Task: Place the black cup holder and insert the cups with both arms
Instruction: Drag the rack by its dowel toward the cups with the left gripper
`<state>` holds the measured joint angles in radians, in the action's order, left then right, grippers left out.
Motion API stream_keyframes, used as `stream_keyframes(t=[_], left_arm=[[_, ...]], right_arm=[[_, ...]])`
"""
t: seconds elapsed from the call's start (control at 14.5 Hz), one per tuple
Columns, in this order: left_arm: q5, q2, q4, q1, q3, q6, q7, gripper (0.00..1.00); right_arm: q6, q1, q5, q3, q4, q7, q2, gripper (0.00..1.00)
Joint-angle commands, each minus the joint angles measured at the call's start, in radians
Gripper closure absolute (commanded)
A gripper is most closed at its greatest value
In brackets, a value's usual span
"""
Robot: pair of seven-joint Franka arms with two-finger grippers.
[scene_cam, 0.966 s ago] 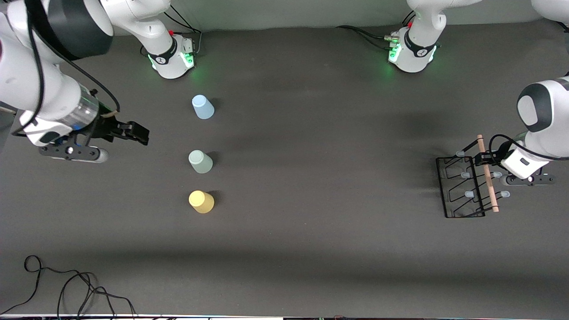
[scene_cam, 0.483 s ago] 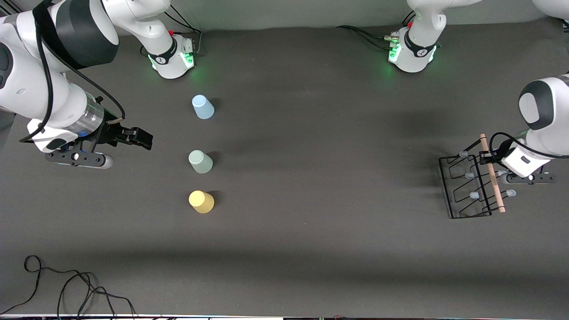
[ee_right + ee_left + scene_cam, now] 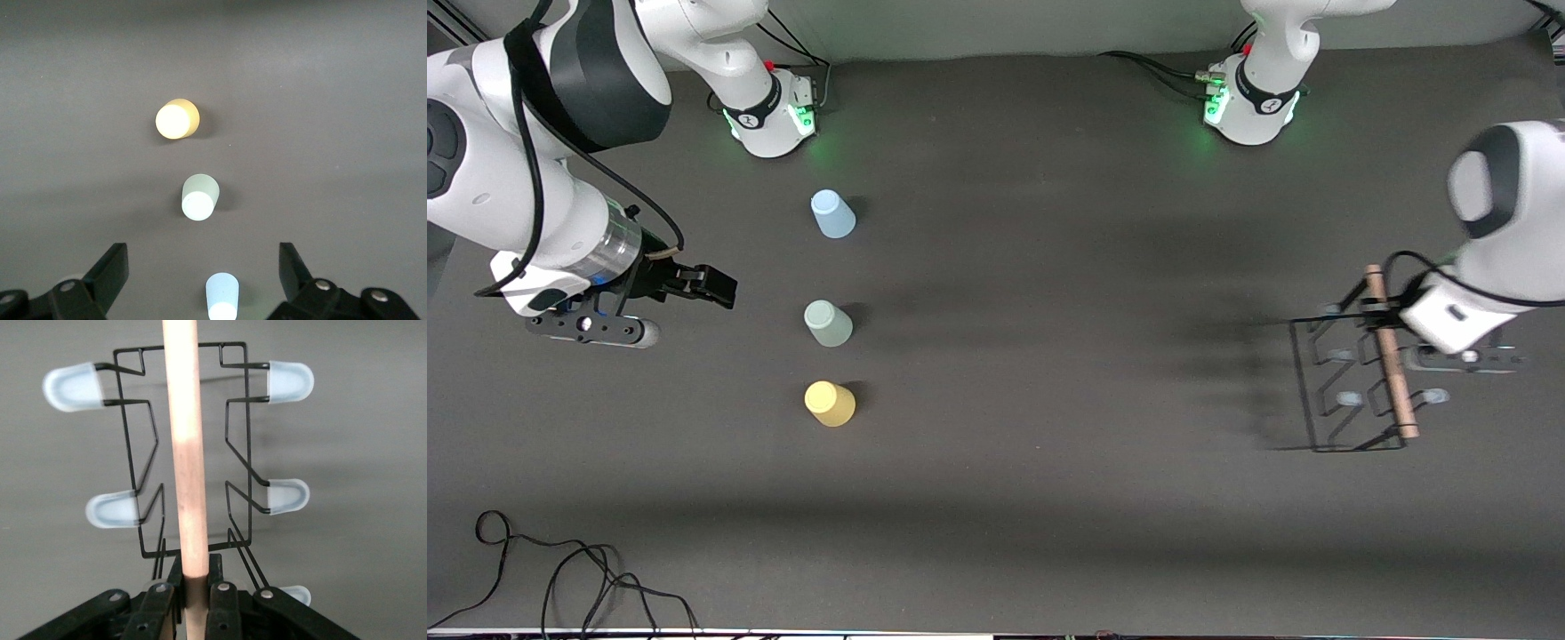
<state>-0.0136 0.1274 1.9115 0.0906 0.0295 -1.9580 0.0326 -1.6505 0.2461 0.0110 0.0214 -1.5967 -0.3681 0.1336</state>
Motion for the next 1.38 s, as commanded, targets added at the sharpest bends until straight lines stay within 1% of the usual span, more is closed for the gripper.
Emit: stream_keyframes(t=[0.0,0.07,0.21,0.28,0.41,0.55,0.69,0.83,0.97,1.03,1.1,1.17,1.31], left_arm=[[0.023,-0.002,-0.023,0.145,0.009,0.005,0.149,1.0],[0.053,0.006,-0.028,0.202,0.009,-0.007,0.217,1.0],[0.061,0.026,-0.034,0.321,0.009,-0.06,0.385,1.0],[0.063,0.038,-0.038,0.383,0.009,-0.067,0.451,1.0],[0.069,0.09,-0.083,0.495,0.009,-0.065,0.516,1.0],[0.102,0.151,-0.152,0.576,0.007,-0.067,0.576,1.0],[0.113,0.202,-0.199,0.659,0.006,-0.076,0.64,1.0],[0.113,0.245,-0.222,0.722,0.003,-0.122,0.72,1.0],[0.113,0.32,-0.274,0.768,-0.008,-0.142,0.818,1.0],[0.113,0.352,-0.301,0.773,-0.013,-0.14,0.84,1.0],[0.118,0.382,-0.327,0.775,-0.035,-0.142,0.843,1.0],[0.127,0.396,-0.341,0.773,-0.055,-0.142,0.845,1.0],[0.123,0.411,-0.348,0.779,-0.06,-0.157,0.863,1.0]], right_arm=[[-0.003,0.007,0.0,0.005,0.021,-0.021,0.011,0.0],[-0.003,0.007,0.0,0.005,0.023,-0.021,0.011,0.0],[-0.003,0.005,0.0,0.005,0.021,-0.021,0.011,0.0],[-0.002,0.005,0.0,0.005,0.021,-0.02,0.011,0.0],[0.0,0.005,0.0,0.005,0.02,-0.02,0.009,0.0],[0.0,0.005,0.0,0.005,0.02,-0.02,0.009,0.0],[0.0,0.005,0.0,0.005,0.018,-0.02,0.009,0.0],[0.0,0.005,-0.002,0.005,0.017,-0.02,0.008,0.0],[0.003,0.005,-0.002,0.005,0.014,-0.02,0.008,0.0],[0.003,0.005,-0.002,0.005,0.014,-0.02,0.006,0.0],[0.003,0.005,-0.002,0.005,0.014,-0.02,0.006,0.0],[0.006,0.007,-0.002,0.006,0.011,-0.021,0.006,0.0],[0.008,0.009,0.0,0.005,-0.006,-0.021,-0.002,0.0]])
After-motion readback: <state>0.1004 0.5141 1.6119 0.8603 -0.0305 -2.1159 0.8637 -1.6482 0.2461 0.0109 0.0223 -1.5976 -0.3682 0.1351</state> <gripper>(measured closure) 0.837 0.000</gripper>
